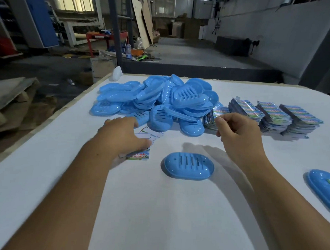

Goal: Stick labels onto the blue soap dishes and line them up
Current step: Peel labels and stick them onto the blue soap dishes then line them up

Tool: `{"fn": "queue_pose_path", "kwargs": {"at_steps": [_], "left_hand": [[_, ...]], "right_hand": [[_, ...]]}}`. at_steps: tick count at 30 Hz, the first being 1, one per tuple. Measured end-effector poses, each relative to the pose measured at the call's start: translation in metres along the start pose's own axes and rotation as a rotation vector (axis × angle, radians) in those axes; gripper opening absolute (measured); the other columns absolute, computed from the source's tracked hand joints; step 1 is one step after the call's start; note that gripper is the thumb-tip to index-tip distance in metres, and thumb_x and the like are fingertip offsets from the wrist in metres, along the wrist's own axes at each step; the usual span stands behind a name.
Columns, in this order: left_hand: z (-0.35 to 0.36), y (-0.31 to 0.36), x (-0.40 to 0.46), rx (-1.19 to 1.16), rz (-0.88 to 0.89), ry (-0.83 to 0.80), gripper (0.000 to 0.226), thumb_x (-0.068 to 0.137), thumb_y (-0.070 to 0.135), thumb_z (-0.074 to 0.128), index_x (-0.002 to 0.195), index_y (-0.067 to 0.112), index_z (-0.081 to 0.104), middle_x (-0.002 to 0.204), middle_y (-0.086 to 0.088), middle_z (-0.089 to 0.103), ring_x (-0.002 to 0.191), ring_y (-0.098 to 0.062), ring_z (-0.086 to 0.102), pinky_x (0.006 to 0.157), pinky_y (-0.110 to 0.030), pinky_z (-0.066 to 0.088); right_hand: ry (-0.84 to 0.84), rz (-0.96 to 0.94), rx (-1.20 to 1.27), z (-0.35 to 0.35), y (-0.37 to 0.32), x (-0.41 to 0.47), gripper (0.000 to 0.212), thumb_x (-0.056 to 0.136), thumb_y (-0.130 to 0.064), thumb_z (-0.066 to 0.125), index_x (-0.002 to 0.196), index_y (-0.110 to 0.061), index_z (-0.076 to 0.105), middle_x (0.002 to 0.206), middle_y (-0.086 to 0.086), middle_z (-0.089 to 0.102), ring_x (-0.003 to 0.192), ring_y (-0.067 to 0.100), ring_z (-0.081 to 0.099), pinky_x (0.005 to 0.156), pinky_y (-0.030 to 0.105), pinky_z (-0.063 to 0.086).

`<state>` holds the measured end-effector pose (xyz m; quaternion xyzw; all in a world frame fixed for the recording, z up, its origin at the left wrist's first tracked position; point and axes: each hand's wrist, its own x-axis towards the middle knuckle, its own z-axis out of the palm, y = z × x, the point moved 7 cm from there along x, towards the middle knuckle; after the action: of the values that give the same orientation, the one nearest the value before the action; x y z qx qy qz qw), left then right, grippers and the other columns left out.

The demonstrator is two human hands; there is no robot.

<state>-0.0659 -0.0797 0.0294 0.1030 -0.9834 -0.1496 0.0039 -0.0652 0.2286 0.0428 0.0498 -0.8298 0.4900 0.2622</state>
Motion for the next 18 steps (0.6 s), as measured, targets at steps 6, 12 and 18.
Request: {"fn": "queue_pose_path", "kwargs": {"at_steps": [6, 12, 18], "left_hand": [[0.003, 0.003, -0.003, -0.089, 0.015, -0.031, 0.082, 0.058, 0.058, 0.090, 0.130, 0.035, 0.057, 0.124, 0.005, 0.060, 0.115, -0.020, 0.055, 0.099, -0.042, 0.050], [-0.003, 0.009, 0.004, -0.068, 0.062, 0.099, 0.054, 0.068, 0.037, 0.089, 0.115, 0.033, 0.063, 0.105, 0.008, 0.068, 0.097, -0.015, 0.064, 0.088, -0.039, 0.055], [0.009, 0.004, 0.011, -0.153, 0.050, 0.074, 0.054, 0.071, 0.049, 0.085, 0.111, 0.034, 0.052, 0.103, 0.010, 0.056, 0.093, -0.014, 0.058, 0.073, -0.030, 0.043]], "right_hand": [[-0.013, -0.007, -0.005, 0.001, -0.004, -0.004, 0.018, 0.094, -0.028, 0.064, 0.077, -0.030, 0.069, 0.066, -0.014, 0.068, 0.058, 0.004, 0.059, 0.064, 0.028, 0.048], [-0.026, -0.005, -0.004, 0.004, -0.005, -0.006, 0.020, 0.095, -0.026, 0.065, 0.076, -0.032, 0.068, 0.065, -0.014, 0.068, 0.058, 0.005, 0.059, 0.065, 0.030, 0.050], [-0.058, 0.008, 0.005, 0.009, -0.005, -0.008, 0.019, 0.095, -0.025, 0.065, 0.076, -0.027, 0.069, 0.065, -0.008, 0.068, 0.055, 0.006, 0.055, 0.060, 0.026, 0.045]]}}
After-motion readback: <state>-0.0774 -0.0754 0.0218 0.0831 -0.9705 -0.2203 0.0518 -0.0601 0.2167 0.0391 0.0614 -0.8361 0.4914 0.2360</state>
